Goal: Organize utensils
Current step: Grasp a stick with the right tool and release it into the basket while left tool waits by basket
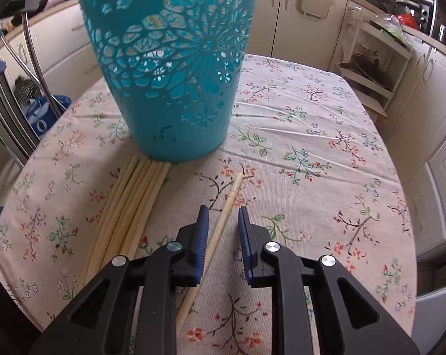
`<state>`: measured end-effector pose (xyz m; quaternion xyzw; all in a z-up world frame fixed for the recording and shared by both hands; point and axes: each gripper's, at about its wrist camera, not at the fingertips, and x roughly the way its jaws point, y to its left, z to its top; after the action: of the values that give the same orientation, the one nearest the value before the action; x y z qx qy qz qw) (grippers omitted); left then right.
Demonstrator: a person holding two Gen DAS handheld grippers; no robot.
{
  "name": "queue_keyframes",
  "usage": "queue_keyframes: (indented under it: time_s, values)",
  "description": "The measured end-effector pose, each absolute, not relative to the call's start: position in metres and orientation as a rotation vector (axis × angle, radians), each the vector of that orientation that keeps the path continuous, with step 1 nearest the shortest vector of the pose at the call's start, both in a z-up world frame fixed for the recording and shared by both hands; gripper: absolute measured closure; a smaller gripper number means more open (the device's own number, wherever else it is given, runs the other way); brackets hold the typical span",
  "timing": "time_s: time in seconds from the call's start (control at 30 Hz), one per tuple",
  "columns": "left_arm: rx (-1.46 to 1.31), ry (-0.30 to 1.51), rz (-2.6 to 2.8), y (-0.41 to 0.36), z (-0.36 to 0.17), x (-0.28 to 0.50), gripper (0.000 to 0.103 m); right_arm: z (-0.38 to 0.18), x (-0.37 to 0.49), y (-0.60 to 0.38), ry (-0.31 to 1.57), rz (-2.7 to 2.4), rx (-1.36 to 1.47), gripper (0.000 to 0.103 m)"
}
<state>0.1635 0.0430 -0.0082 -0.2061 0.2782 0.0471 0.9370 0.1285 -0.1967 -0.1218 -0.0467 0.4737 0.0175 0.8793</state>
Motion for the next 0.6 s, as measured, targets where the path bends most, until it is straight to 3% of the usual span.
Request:
queue_keyframes:
  time_s: [0.1, 0.23, 0.6]
  values:
    - [-0.446, 0.595, 0.098, 0.047, -0.013, 0.166, 0.024, -0.12, 0.124, -0.204, 1.013, 0.061, -0.025, 0.096]
    - [-0.505, 0.627, 0.096, 0.057, -0.02, 0.168, 0.024, -0.102, 0.102, -0.227, 0.96, 0.102, 0.156, 0.097]
    - [-0.544, 0.633, 0.104, 0.059, -0.022, 0.169, 0.023, 0.056, 0.102, -0.239, 0.425, 0.261, 0.405, 0.097]
